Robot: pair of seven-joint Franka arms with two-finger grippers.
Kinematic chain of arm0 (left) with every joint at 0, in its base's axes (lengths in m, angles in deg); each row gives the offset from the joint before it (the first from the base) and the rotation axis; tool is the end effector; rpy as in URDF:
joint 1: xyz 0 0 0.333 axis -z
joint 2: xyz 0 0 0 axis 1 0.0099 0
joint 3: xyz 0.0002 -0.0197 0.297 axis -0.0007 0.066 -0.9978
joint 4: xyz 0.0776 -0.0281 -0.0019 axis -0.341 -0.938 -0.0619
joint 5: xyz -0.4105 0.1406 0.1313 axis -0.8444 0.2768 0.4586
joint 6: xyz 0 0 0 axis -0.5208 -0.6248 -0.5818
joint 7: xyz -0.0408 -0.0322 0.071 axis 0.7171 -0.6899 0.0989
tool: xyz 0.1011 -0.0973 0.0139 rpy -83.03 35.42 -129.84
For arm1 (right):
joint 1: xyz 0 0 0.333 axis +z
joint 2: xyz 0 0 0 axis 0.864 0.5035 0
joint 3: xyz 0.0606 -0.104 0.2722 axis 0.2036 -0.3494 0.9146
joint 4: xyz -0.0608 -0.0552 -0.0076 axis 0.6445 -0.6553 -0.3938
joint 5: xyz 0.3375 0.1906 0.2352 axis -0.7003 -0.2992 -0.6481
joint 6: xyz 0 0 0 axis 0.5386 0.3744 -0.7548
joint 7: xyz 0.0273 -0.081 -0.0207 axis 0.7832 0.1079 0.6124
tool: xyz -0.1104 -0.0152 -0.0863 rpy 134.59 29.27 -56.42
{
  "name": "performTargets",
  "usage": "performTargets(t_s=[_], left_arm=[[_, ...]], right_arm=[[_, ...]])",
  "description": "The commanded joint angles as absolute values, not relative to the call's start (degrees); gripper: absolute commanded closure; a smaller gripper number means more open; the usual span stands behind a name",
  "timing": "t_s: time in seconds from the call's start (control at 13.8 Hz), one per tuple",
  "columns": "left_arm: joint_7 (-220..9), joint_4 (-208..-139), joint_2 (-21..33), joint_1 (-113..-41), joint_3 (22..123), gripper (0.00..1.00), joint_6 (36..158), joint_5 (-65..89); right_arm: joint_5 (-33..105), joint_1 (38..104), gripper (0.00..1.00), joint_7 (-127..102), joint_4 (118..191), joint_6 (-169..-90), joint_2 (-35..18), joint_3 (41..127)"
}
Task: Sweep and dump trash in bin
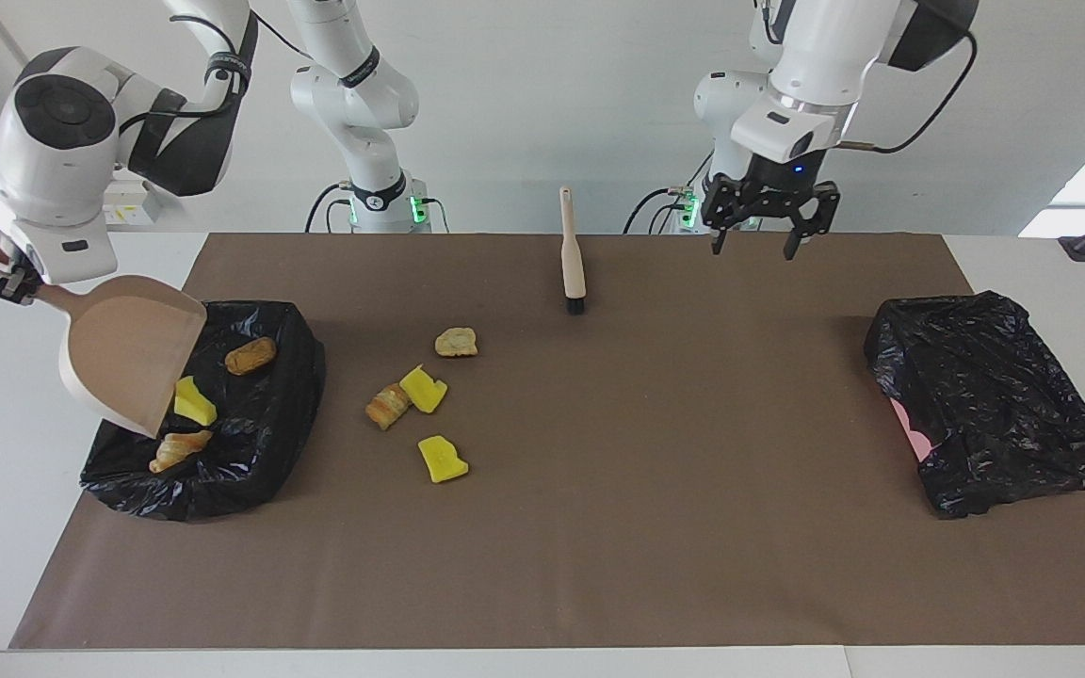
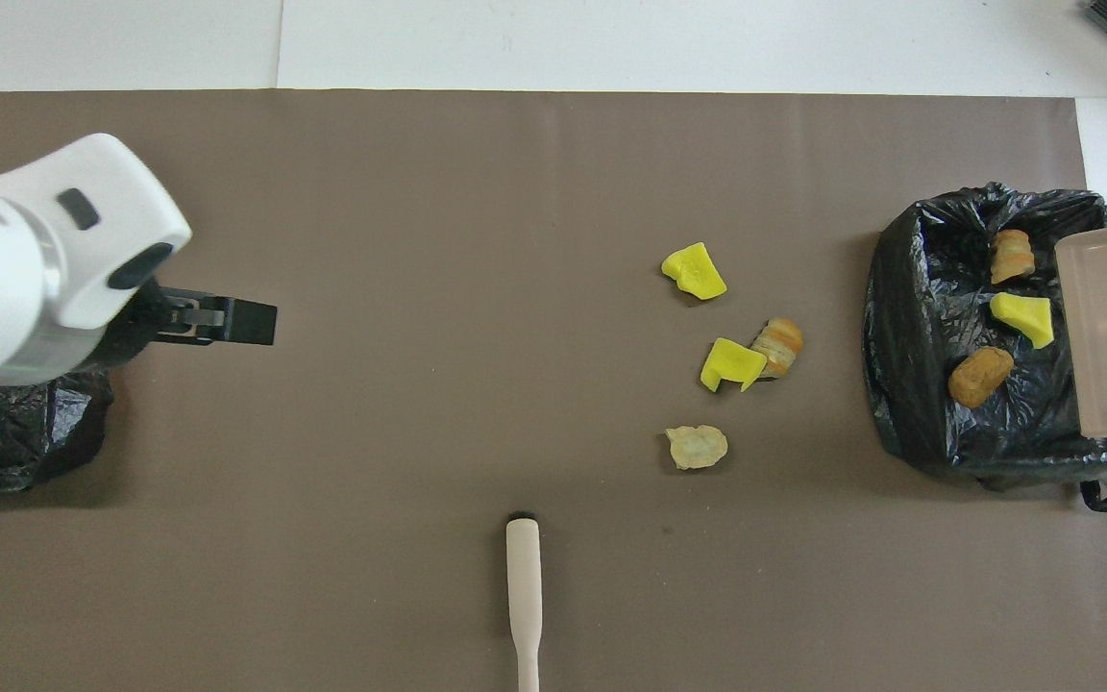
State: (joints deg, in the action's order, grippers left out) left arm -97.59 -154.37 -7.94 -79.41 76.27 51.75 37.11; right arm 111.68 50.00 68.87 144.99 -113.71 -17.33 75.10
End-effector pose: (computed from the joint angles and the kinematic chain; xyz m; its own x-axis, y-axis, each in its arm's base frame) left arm 0.5782 -0.1764 0.6176 0.9806 -0.1560 0.1188 -0.1576 -0.9875 0.0039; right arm 0.6355 -0.2164 0.5140 0.0163 0.7140 -0.7000 0.9973 -0.0614 -0.0394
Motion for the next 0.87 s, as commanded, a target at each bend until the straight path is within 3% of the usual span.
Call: performTargets(t_s=[0.0, 0.36, 0.8], left_arm=[[-91.2, -146.7, -6.1, -85.1, 76.3, 0.00, 44.1, 37.9], [-88.5, -143.3, -5.9, -91.6, 76.4, 0.00, 40.8, 37.0], [-88.6, -143.5, -6.5, -93.3, 76.5, 0.00, 39.6, 36.7]], right_arm=[[114.2, 49.8, 1.00, 71.4, 144.4, -112.5, -19.4, 75.2], [101.3, 49.1, 1.00, 73.9, 143.0, -111.9, -21.8, 74.8], [84.2, 49.7, 1.00, 66.1, 143.6, -111.7, -22.3, 75.0]])
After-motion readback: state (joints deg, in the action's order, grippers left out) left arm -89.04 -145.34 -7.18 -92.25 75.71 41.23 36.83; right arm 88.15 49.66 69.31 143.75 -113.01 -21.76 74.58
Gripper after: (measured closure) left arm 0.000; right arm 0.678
